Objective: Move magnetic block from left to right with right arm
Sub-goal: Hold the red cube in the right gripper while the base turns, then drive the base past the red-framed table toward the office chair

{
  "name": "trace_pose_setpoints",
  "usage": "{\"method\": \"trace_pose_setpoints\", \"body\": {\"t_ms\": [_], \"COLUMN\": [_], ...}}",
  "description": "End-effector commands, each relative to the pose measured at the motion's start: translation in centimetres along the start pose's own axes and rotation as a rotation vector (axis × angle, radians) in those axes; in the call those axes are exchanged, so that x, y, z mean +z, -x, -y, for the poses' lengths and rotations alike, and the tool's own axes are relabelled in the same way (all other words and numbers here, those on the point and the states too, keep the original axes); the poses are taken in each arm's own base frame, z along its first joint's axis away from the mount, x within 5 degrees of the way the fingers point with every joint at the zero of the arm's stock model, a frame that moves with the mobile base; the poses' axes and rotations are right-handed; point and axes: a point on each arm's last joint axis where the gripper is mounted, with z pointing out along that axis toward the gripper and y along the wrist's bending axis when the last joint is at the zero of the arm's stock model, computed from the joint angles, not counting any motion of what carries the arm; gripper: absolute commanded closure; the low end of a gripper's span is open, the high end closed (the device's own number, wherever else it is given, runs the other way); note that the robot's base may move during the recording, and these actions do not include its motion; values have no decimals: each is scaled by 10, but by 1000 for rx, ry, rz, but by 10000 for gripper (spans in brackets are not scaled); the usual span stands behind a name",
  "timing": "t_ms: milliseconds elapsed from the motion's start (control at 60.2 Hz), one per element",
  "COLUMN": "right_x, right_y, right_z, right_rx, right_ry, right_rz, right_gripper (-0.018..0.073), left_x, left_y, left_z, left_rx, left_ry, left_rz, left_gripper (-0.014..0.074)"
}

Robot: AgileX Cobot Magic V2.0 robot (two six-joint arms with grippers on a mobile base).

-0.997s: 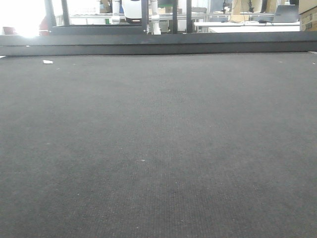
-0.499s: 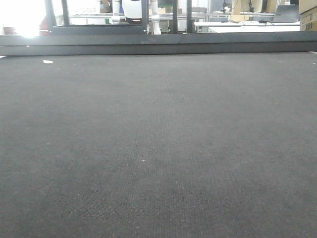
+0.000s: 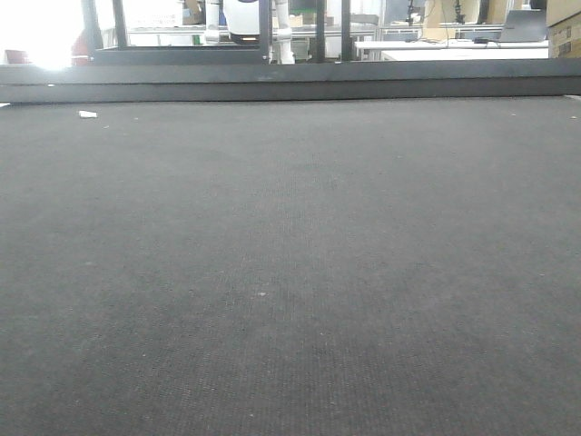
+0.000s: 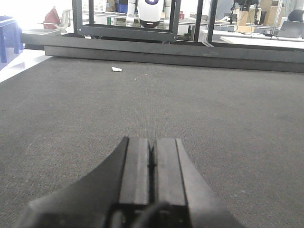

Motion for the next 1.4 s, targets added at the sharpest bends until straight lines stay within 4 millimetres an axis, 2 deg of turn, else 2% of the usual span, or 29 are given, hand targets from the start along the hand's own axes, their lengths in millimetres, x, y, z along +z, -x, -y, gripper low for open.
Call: {"method": "trace_pose_setpoints", "body": {"t_ms": [0,1379], "right_x": [-1,-1], "right_y": [15,14], "right_z": [-1,-1], "right_rx": [-16,-17], "right_ry": [3,3], "right_rz": [100,96], "right_gripper": [430,430], "left_x": [-1,-1], "left_y": [6,6], "left_z": [0,0], "left_rx": [-4,-4], "left_ry": [-3,-3], "left_rz": [94,93], "left_gripper": [713,713]}}
